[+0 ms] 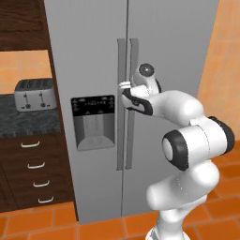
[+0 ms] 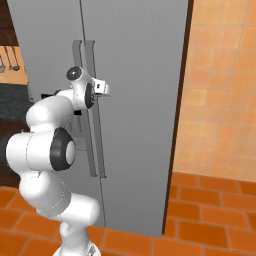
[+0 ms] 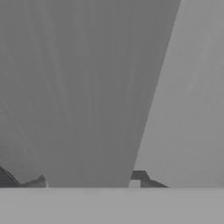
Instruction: Take the strawberry from the fridge and place it on top of the pancake, located on the dining counter.
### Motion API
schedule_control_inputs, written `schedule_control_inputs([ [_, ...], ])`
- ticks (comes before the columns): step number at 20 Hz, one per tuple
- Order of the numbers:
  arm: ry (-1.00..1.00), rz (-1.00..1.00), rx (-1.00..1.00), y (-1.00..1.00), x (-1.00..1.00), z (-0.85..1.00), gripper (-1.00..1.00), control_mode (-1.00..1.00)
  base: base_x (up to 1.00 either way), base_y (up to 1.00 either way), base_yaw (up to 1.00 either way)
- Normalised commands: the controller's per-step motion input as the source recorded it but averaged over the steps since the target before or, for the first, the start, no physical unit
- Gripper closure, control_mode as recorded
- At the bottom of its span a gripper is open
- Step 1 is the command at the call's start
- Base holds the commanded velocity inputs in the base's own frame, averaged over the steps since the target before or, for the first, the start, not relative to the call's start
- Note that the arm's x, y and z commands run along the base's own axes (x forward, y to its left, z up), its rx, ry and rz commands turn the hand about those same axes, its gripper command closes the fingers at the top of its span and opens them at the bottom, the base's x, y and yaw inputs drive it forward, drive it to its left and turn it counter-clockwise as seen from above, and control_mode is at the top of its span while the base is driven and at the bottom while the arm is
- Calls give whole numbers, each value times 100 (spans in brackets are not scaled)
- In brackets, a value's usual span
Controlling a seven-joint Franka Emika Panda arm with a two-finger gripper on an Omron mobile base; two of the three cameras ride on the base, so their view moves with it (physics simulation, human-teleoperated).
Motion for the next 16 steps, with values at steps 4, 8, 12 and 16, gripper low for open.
schedule_control_inputs([
  [4, 0, -9, 9, -99, -35, -24, 100, -100, 0, 0, 0],
  [8, 0, -6, 14, -100, -67, -20, 100, -100, 0, 0, 0],
  [12, -3, 0, 18, -100, -89, -2, 100, -100, 0, 0, 0],
  [16, -6, 2, 11, -100, -79, 0, 100, -100, 0, 0, 0],
])
